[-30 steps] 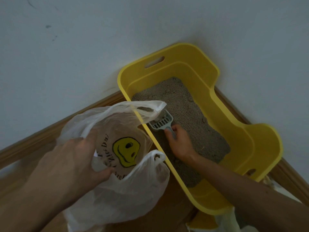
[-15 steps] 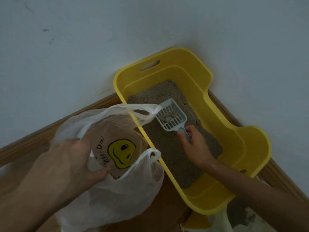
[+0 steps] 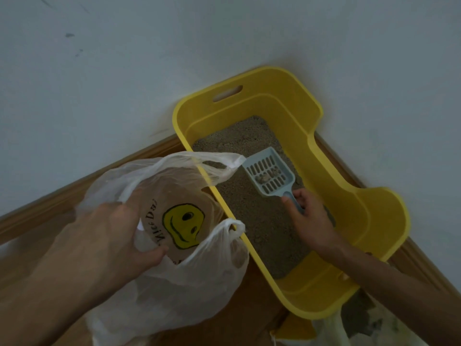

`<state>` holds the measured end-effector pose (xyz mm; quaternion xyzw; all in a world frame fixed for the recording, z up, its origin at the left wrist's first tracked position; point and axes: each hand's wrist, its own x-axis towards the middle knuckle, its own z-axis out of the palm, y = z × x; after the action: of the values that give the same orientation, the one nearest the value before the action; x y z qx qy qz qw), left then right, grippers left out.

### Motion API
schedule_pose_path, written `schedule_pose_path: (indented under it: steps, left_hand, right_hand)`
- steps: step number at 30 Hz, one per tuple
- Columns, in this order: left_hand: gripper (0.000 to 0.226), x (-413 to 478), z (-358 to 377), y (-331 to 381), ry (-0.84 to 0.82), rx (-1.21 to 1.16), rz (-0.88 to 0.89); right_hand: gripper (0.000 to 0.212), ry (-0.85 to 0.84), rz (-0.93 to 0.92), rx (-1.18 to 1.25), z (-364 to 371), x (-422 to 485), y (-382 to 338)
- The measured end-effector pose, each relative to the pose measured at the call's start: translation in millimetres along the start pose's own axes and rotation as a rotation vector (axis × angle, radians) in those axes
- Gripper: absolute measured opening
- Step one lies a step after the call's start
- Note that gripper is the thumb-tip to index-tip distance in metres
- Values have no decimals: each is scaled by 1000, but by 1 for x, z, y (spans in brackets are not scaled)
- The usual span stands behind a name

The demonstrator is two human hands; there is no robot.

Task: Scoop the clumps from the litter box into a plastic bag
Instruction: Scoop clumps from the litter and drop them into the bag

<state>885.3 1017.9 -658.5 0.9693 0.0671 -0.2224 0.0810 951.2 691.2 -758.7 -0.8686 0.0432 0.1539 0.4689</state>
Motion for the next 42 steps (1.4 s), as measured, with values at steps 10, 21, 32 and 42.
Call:
schedule_pose_path:
  steps: [10, 21, 32, 42]
  left_hand:
    - [86, -1, 2, 1, 32, -10, 39]
    - [81, -1, 2, -4, -12, 14, 6]
    - [99, -3, 6, -5, -84, 29, 36]
    - [106, -15, 3, -11, -77, 43, 74]
  right_hand:
    - [14, 5, -55, -72, -8, 8, -9]
    - [12, -44, -102, -90, -33, -39, -28]
    - [10, -197, -157, -155, -41, -83, -58]
    - [23, -354, -332, -374, -7, -70, -100]
